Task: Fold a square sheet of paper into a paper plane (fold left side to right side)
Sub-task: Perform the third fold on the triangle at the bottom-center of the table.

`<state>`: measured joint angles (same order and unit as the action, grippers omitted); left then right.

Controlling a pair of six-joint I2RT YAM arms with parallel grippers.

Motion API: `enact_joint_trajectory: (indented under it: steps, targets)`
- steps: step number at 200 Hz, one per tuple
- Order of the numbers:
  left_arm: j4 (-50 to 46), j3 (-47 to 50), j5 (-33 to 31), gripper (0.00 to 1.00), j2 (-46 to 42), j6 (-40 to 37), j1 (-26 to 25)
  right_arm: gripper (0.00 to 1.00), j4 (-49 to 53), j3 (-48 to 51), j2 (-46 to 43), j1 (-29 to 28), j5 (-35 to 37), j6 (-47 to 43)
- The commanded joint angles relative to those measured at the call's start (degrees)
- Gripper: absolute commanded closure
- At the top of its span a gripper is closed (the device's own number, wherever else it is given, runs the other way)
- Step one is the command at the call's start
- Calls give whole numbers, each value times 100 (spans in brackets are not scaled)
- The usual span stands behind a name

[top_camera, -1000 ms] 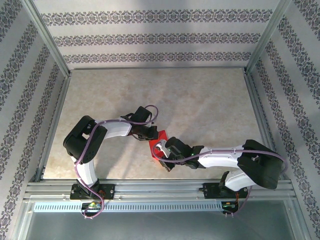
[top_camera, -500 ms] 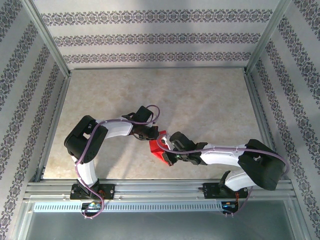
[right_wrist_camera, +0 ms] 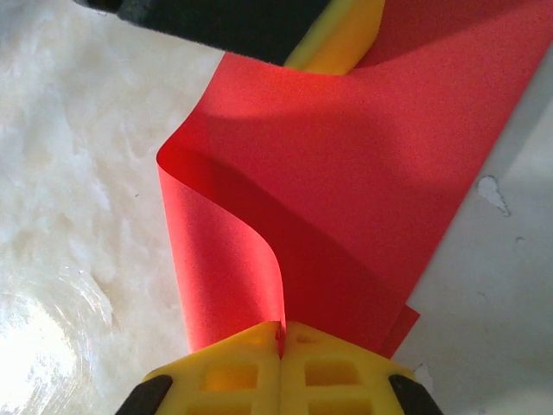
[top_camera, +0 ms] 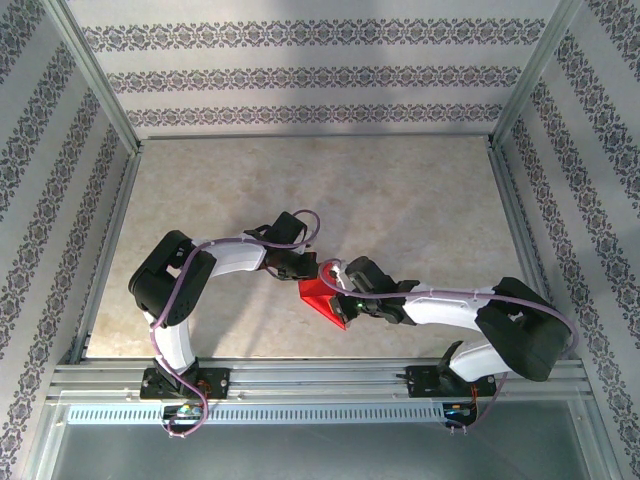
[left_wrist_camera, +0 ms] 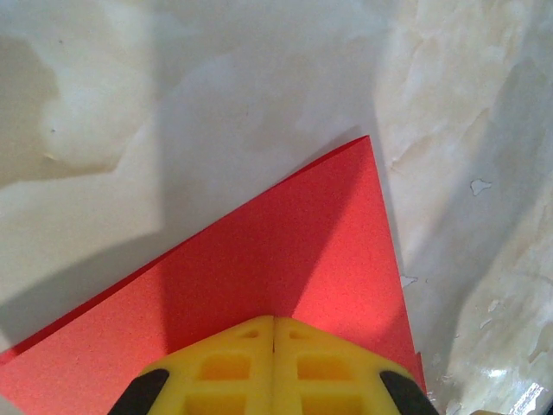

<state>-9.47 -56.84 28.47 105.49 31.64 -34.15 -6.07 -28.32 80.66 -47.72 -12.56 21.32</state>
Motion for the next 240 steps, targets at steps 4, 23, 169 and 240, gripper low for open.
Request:
enact_joint_trajectory:
  steps: [4,23,169,240]
  targets:
    - [-459,40,-241,96,263,-164,-110,100,9,-50,82,70,-73,70]
    - [-459,34,-245,96,253,-166,-109,100,9,-99,136,79,-89,51]
    - [-463,56,-277,96,268,-158,-110,100,58,-113,-11,154,-71,6]
    - [-459,78,-280,96,244,-144,-110,100,62,-139,105,158,-30,-27]
